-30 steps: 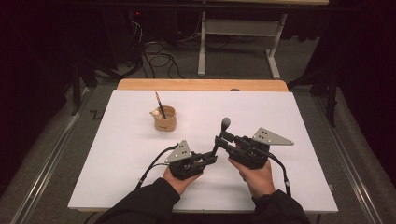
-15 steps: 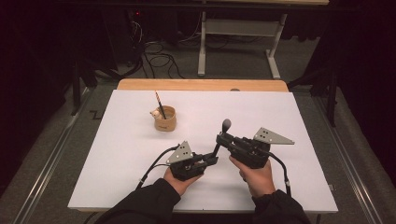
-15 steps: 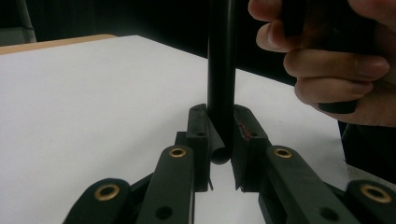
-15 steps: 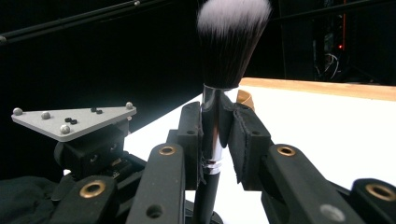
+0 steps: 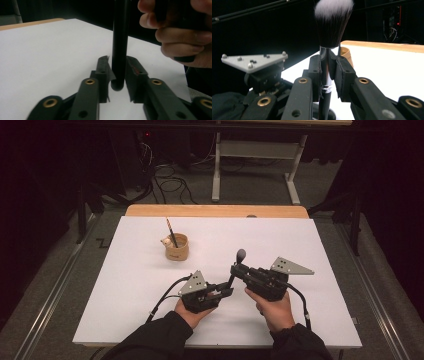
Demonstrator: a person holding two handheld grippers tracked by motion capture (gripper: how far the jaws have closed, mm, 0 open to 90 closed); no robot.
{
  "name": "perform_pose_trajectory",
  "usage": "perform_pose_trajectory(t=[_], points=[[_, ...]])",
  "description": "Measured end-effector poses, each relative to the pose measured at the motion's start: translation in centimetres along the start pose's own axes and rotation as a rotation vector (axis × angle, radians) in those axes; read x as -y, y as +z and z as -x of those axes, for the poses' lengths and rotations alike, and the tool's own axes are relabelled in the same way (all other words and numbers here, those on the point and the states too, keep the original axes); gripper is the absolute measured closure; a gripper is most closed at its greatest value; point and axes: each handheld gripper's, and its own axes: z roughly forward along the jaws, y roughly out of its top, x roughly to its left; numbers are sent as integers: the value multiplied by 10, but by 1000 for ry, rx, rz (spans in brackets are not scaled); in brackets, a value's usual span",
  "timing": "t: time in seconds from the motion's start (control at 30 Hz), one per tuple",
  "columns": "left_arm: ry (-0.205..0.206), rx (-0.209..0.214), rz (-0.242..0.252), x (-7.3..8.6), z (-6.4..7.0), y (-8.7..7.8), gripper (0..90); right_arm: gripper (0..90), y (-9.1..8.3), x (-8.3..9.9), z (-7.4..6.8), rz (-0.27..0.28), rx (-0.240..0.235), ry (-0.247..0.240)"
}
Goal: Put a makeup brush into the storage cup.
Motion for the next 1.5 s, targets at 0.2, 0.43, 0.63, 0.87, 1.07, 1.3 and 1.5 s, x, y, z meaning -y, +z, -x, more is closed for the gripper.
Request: perform_pose_trajectory(t=[0.2,0.43,0.63,0.87,1.07,1.3,1.5], points=[[15,-27,-1,-5,-1,-4,604,783,2,1,-4,-24,19,-49],[15,-32,-3,-7,-2,-6,593,783,5,3,-9,-64,47,-128],[11,-26,-3,-8,-2,-7,613,783,8,6,-13,-97,58,-179],[-2,-18,2,-9,-3,-8,650,782,13,10,-17,-131,58,-221],[-4,-11,3,-9,-3,-9,698,782,16,13,-19,-141,51,-231],[8,-6,2,-8,-2,-8,763,782,18,14,-20,-148,51,-236],[17,-5,3,-8,-1,-8,783,781,18,14,-20,-151,50,-233]])
